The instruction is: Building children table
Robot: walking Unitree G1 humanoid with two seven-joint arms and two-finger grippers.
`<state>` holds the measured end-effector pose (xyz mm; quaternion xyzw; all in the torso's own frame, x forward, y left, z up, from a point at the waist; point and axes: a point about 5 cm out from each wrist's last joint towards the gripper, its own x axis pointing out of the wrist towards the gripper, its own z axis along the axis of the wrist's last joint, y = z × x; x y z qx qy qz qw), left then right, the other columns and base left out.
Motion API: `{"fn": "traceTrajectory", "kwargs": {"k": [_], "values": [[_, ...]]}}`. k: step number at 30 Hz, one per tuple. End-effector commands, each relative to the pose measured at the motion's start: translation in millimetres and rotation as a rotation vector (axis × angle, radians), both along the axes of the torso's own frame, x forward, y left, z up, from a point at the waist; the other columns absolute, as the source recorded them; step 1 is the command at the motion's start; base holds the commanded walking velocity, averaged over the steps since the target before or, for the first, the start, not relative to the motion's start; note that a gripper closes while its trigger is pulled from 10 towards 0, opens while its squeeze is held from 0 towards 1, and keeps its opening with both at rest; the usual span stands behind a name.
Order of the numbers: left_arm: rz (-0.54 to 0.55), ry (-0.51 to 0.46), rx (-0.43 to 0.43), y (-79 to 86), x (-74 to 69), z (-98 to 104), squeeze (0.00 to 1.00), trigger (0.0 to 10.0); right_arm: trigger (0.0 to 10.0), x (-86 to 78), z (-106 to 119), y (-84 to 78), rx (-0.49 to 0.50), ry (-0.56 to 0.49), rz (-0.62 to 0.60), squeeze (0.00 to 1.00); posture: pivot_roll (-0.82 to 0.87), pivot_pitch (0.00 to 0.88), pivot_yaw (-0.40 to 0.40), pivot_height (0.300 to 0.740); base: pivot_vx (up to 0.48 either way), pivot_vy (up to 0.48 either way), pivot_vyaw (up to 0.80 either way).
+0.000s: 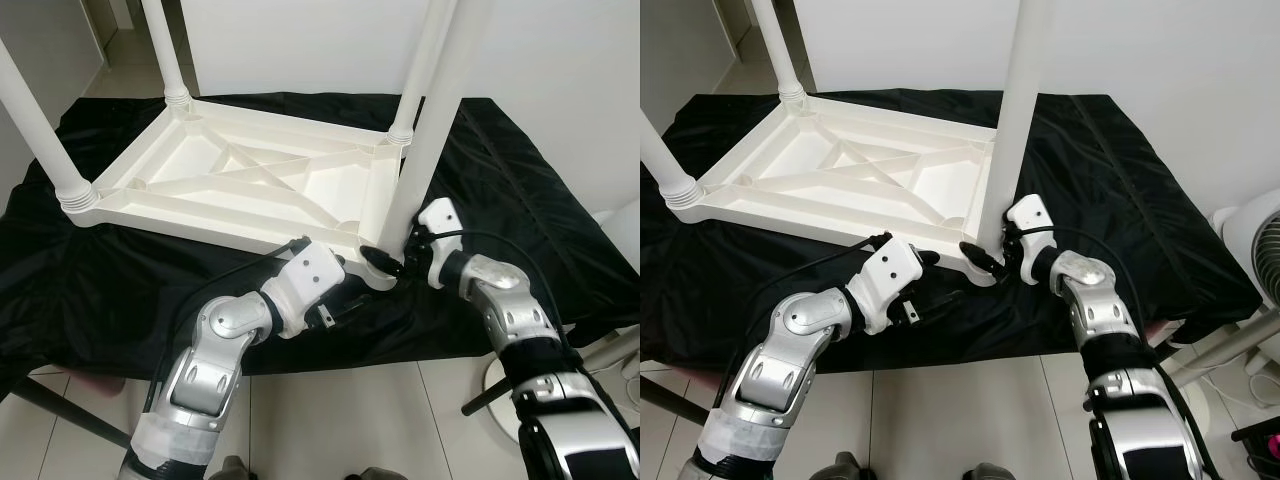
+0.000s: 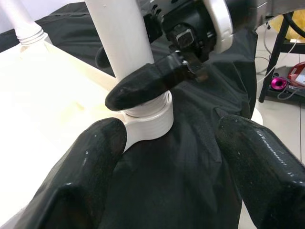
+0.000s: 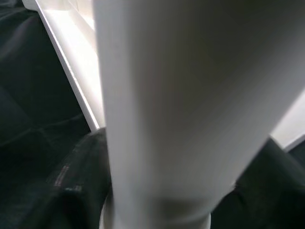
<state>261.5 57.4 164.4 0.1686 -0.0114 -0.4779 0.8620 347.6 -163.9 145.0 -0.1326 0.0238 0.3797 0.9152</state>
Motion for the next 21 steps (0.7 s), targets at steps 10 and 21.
{"fn": "traceTrajectory", "kwargs": {"k": [10, 21], "values": [[0.038, -0.019, -0.028, -3.3, -2.9, 4.9, 0.00, 10.0, 0.0, 1.1, -8.3, -4.0, 0.007, 0.053, 0.058, 0.00, -0.05, 0.000, -0.010, 0.740, 0.000, 0.000, 0.00], [0.047, -0.004, -0.047, -4.4, -4.7, 6.2, 0.00, 10.0, 10.0, -1.0, -11.2, -0.4, 0.211, 0.084, -0.163, 0.00, -0.06, 0.010, -0.009, 0.740, 0.000, 0.000, 0.00]]}}
